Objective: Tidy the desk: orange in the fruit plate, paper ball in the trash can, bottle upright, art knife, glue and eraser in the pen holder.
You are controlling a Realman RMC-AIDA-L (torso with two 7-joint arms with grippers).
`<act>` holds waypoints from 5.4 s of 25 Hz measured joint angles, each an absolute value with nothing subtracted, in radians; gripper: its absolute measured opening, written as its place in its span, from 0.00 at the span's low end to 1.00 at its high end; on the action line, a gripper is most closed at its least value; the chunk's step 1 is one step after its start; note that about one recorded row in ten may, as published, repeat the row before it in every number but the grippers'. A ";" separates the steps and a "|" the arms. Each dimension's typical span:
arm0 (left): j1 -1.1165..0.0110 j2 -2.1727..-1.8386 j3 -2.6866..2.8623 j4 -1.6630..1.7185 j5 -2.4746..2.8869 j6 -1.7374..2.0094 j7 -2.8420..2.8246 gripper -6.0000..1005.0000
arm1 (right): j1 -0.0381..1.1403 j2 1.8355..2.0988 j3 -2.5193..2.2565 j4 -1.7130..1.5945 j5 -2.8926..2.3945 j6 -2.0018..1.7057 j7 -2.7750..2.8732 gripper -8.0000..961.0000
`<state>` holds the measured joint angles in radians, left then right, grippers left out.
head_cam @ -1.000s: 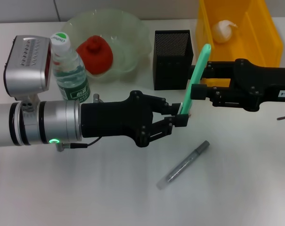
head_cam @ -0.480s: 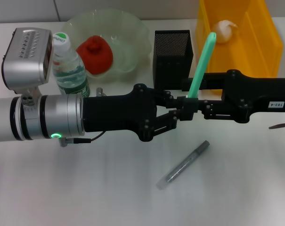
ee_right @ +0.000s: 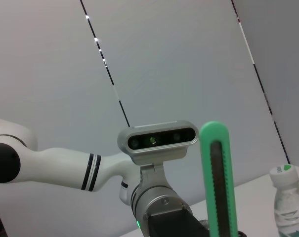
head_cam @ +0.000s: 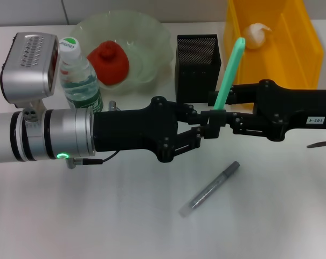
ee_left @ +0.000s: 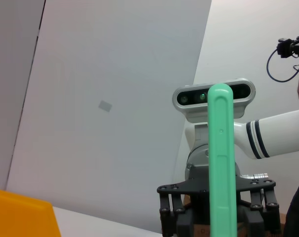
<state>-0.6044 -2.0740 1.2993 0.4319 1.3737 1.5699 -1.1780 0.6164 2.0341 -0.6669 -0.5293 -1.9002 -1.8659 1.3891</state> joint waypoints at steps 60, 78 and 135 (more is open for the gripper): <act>-0.512 -2.052 1.285 0.438 1.372 1.551 -1.137 0.79 | 0.621 2.032 -0.640 -0.543 -1.883 -1.858 1.361 0.19; -0.433 -2.008 1.250 0.435 1.374 1.563 -1.048 0.79 | 0.629 2.037 -0.650 -0.601 -1.889 -1.720 1.282 0.19; -0.334 -2.051 1.165 0.430 1.368 1.636 -0.791 0.79 | 0.527 2.092 -1.149 -0.611 -1.061 -1.158 -1.333 0.19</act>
<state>-0.3341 -2.0505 1.1645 0.4295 1.3677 1.6363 -0.7908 0.5275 2.0924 -1.1489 -0.6111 -1.0606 -1.1579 -1.3329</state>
